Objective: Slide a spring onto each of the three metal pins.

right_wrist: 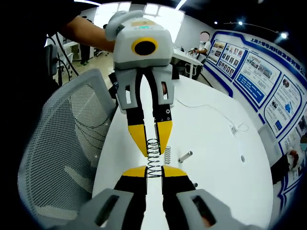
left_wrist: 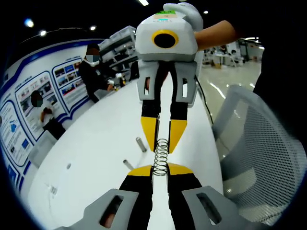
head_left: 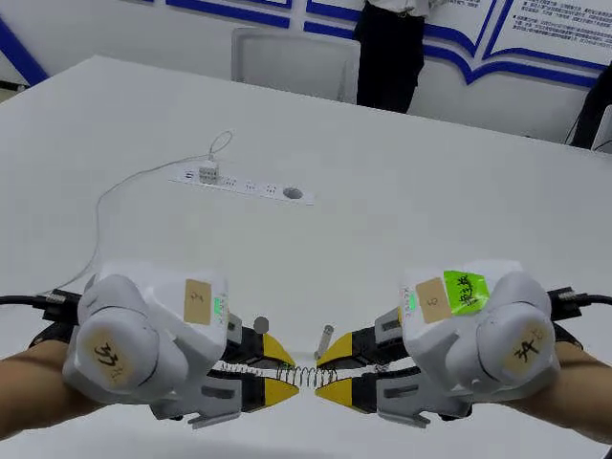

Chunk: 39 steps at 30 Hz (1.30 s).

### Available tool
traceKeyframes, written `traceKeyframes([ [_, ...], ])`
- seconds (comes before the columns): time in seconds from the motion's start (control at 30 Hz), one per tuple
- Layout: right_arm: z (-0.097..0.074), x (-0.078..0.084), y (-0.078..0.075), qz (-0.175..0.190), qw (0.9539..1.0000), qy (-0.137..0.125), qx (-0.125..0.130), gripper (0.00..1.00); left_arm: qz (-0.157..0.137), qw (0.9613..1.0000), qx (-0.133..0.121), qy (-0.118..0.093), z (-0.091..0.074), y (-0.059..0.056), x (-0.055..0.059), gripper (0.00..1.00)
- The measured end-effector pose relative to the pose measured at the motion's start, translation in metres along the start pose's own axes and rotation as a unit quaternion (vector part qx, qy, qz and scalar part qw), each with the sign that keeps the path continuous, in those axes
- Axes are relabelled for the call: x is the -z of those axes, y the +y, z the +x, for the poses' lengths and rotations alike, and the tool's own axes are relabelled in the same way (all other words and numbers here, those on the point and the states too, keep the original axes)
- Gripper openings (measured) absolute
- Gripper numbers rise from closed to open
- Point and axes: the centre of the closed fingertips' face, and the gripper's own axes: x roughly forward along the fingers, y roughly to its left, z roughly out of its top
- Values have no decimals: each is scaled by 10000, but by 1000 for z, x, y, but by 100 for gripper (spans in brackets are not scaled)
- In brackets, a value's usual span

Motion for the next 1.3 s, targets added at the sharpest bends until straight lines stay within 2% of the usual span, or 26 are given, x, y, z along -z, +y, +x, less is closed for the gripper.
traceKeyframes([
  [0.17, 1, 5, -3, 98, 9999, 45, 42, 15, 23, 10000, 10, -8, 0, 0, 0, 10],
  [0.37, 2, 11, -3, 285, 9996, 68, -45, 13, -10, 10000, -28, -38, -2, 1, 2, 10],
  [0.63, -4, -2, -5, 708, 9968, -359, -131, 10, -37, 10000, -54, -6, -4, 2, 5, 10],
  [1.0, -8, -5, -5, 865, 9948, -519, -168, 11, -47, 9999, -85, -55, -3, 4, 2, 10],
  [1.3, -9, -9, -4, 911, 9938, -606, -210, 11, -20, 10000, -78, -19, -3, 3, 3, 10],
])
